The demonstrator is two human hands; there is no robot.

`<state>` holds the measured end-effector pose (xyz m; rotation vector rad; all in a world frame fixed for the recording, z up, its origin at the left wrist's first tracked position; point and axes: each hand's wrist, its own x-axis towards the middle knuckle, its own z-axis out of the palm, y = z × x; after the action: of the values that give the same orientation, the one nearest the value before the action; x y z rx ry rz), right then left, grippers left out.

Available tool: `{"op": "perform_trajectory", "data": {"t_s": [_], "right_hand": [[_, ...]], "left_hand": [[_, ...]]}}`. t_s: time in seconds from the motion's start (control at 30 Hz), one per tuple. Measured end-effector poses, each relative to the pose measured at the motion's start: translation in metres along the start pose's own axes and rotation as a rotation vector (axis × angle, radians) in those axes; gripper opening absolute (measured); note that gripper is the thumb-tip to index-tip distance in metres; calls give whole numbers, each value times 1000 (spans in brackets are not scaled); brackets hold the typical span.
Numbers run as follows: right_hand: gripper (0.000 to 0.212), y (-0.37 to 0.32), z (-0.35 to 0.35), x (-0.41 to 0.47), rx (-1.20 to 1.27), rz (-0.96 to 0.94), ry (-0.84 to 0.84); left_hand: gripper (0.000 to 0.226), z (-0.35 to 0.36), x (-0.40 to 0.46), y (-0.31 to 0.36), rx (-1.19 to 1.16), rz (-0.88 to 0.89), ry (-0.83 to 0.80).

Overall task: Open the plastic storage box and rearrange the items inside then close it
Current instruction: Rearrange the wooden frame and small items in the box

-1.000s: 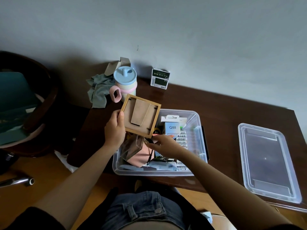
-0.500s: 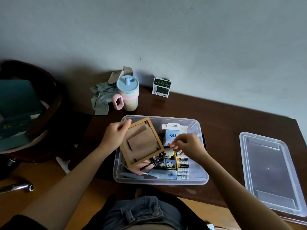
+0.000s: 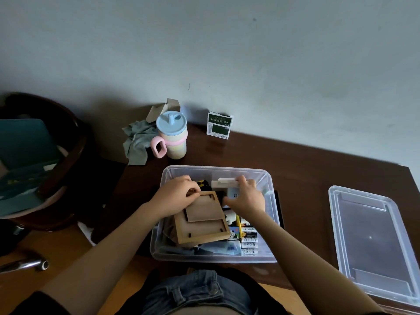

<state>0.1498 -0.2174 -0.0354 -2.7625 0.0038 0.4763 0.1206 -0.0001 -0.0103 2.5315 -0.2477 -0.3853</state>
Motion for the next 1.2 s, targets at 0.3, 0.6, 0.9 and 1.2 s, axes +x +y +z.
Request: {"op": "perform_trajectory", "data": {"t_s": [0.3,0.6,0.9,1.2], "right_hand": [[66,2,8,-11,284,-58,131],[71,9,22,-20,432,171,-83],[32,10,43,-32,798,277,-243],[34,14,42,-13,965,434,-245]], "left_hand": [[38,0,22,17,-17,-36,-158],[36,26,47,41,329,-200,78],[32,35,65,53,423,-185,41],[39,46,69,49,312,-92,-156]]}}
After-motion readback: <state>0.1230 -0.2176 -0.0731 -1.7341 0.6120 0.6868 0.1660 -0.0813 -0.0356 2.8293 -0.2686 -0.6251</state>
